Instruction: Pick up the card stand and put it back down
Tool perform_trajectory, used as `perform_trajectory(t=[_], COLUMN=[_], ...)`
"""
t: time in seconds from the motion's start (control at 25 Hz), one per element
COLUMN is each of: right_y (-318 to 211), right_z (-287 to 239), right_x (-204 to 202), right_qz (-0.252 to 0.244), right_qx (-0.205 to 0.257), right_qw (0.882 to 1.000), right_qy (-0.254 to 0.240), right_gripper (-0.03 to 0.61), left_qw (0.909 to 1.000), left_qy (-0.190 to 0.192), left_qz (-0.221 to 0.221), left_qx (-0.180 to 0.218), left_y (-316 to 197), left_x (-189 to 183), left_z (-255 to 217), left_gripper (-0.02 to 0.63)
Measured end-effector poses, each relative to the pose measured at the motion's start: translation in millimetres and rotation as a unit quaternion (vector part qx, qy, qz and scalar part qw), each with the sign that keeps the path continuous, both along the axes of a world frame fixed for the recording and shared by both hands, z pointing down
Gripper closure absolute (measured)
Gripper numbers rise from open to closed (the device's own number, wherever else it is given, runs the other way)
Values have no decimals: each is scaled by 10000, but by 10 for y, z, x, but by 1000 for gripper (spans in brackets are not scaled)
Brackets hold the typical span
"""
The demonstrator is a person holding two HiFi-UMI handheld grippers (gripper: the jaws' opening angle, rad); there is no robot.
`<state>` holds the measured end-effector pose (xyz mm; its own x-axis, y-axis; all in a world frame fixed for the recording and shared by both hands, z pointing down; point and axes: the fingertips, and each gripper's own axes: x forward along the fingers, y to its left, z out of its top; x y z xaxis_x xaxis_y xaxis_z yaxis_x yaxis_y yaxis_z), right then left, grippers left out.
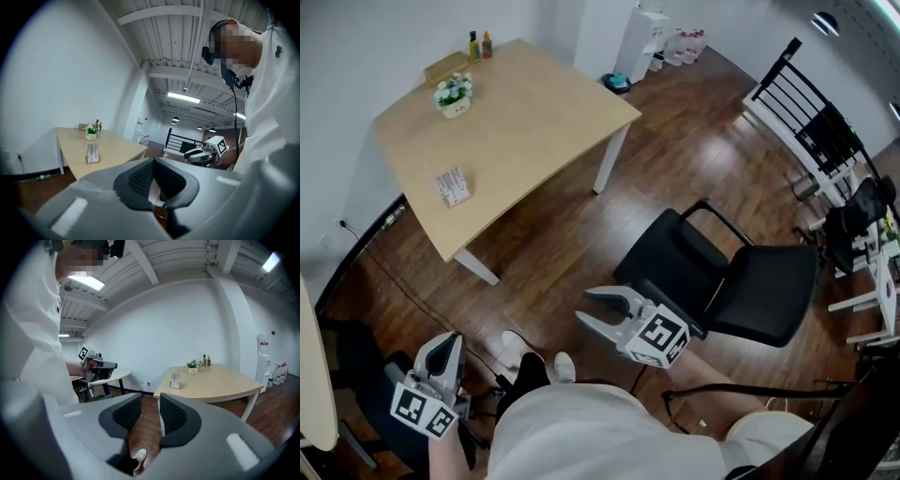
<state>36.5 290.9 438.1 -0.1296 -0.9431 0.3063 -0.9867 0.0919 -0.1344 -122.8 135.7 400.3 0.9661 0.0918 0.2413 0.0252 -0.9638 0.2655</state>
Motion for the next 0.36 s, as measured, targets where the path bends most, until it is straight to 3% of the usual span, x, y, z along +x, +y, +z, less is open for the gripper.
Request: perform_trajectory(t=[0.36], right_y=[102], right_z=[-19], right_x=[-67], right_qz=[-60], right_qx=[-69], right_qw=[10000], right_qy=[39], right_gripper=[451], left_qw=[9999], left_qy=[4], left_qz=[146], left_qx=[0], left_y=[168], left_x=[74], left_z=[-8], left_gripper=[617])
